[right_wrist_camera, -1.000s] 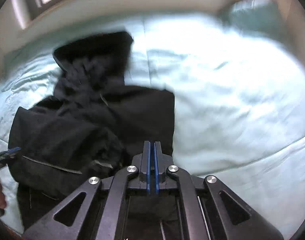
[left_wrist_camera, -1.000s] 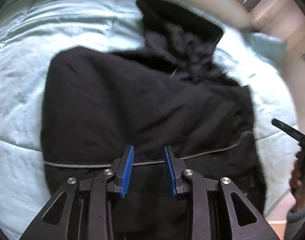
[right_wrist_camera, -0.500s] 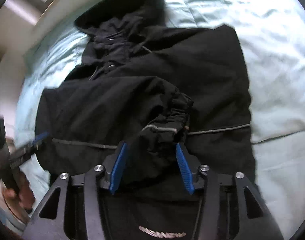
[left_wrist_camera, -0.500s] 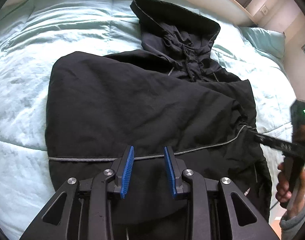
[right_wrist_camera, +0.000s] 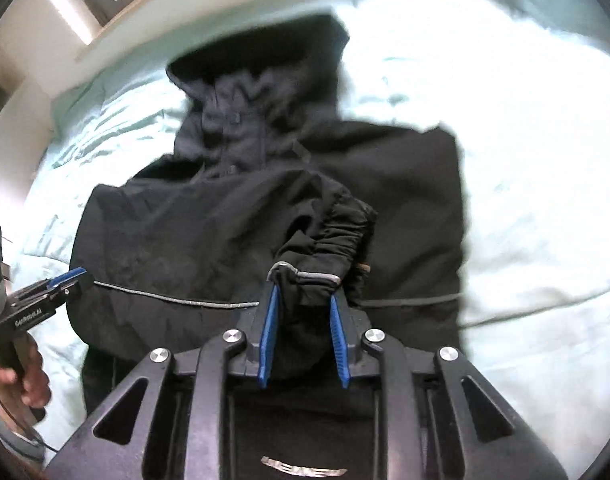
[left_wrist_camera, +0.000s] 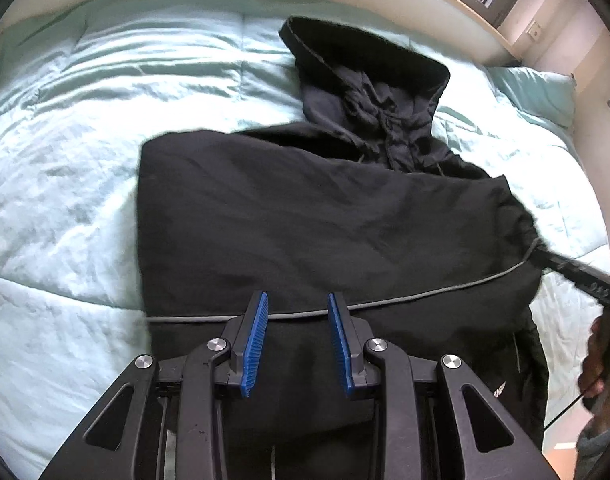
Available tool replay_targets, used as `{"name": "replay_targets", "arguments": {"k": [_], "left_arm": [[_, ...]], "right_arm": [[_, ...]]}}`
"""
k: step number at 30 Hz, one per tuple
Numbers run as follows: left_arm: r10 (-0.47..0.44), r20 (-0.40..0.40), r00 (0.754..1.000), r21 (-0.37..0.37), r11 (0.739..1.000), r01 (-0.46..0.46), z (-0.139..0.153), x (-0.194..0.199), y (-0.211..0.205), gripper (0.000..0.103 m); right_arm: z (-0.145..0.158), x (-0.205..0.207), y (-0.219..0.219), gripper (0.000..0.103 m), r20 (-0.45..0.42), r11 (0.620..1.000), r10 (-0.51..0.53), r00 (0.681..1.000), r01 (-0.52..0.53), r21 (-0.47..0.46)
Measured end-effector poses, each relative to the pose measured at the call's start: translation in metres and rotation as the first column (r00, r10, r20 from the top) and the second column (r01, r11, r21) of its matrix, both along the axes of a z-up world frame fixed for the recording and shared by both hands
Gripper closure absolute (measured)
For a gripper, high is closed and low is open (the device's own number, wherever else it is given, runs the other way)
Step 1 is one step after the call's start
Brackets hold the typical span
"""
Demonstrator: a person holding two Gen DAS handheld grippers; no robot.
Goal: Fold large clothes
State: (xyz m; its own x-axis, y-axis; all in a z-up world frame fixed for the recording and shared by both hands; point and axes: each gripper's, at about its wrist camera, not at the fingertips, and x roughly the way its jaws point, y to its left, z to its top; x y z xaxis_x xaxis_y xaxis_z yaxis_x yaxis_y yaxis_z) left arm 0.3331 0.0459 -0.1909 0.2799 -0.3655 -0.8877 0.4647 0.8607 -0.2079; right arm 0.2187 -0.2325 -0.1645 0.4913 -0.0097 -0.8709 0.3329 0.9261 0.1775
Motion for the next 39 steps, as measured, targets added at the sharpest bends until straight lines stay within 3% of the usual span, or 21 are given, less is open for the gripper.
{"name": "replay_targets", "arguments": {"k": [5, 7, 10, 14, 18, 21, 26, 28, 31, 34, 36, 39], "left_arm": [[-0.02, -0.007, 1.0, -0.026, 0.999, 0.02, -0.001, 0.007, -0.006, 0.071], [-0.041, -0.035, 0.999, -0.042, 0.998, 0.04, -0.015, 0.011, -0.014, 0.071], [-0.047, -0.039, 0.998, 0.01, 0.999, 0.048, -0.037, 0.017, -0.027, 0.071], [-0.04, -0.076, 0.996, -0.043, 0.998, 0.037, -0.062, 0.028, -0.027, 0.072], [-0.057, -0.1, 0.993, -0.059, 0.997, 0.051, -0.055, 0.032, -0.025, 0.071], [-0.079, -0.048, 0.996, -0.038, 0.996, 0.078, -0.027, 0.029, -0.021, 0.071], [-0.081, 0.063, 0.995, -0.051, 0.995, 0.085, 0.015, 0.037, -0.021, 0.07], [-0.053, 0.071, 0.996, -0.03, 0.998, 0.055, 0.011, 0.053, -0.028, 0.069], [-0.005, 0.03, 1.0, 0.028, 1.0, 0.004, -0.018, 0.08, -0.041, 0.069], [0.026, -0.035, 0.999, 0.174, 0.985, -0.02, -0.066, 0.098, -0.046, 0.068], [0.045, -0.055, 0.997, 0.148, 0.988, -0.037, -0.077, 0.105, -0.041, 0.067], [0.049, -0.041, 0.998, 0.116, 0.992, -0.044, -0.064, 0.104, -0.036, 0.067]], "right_arm": [[0.011, -0.003, -0.034, 0.076, 0.0, 0.979, -0.079, 0.997, 0.077, -0.189], [-0.012, 0.006, -0.049, 0.076, -0.039, 0.977, -0.098, 0.994, 0.089, -0.194], [-0.066, 0.021, -0.061, 0.076, -0.137, 0.985, -0.088, 0.987, 0.065, -0.162], [-0.101, 0.028, -0.062, 0.07, -0.177, 0.986, -0.069, 0.982, 0.04, -0.16], [-0.094, 0.026, -0.062, 0.067, -0.178, 0.985, -0.043, 0.983, 0.012, -0.171], [-0.07, 0.013, -0.066, 0.062, -0.15, 0.993, -0.033, 0.988, 0.016, -0.118], [-0.024, 0.005, -0.07, 0.036, -0.007, 0.995, -0.069, 0.998, 0.068, -0.075], [-0.025, 0.028, -0.063, 0.036, 0.001, 0.996, -0.048, 0.999, 0.048, -0.076], [-0.048, 0.064, -0.048, 0.037, -0.026, 0.998, 0.003, 1.0, -0.005, -0.057], [-0.107, 0.094, -0.045, 0.046, -0.188, 0.998, 0.01, 0.982, -0.022, -0.06], [-0.125, 0.095, -0.052, 0.046, -0.174, 1.0, 0.008, 0.985, -0.01, -0.008], [-0.118, 0.09, -0.057, 0.05, -0.163, 1.0, 0.01, 0.987, -0.01, 0.001]]}}
